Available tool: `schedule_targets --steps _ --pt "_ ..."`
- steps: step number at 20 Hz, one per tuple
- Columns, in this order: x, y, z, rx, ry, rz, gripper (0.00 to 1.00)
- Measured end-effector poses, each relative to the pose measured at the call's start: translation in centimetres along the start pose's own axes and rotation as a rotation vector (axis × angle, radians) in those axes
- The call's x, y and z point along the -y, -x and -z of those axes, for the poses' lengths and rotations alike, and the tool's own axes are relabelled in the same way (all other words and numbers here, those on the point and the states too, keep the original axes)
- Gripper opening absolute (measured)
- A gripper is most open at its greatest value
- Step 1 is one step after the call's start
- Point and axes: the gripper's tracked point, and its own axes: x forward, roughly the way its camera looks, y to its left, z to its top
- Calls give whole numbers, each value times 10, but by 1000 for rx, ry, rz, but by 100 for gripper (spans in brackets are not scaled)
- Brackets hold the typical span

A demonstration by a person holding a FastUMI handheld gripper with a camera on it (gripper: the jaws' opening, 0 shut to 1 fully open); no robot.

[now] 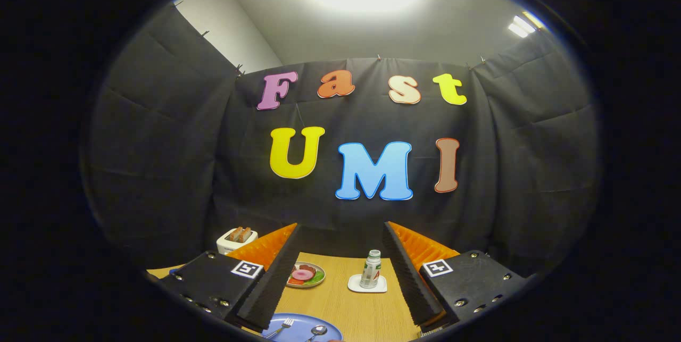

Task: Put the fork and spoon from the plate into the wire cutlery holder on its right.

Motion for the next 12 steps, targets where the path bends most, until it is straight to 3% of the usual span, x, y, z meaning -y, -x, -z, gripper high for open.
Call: schedule_targets --steps 12 --pt "0 -4 12 -32 -78 -5 93"
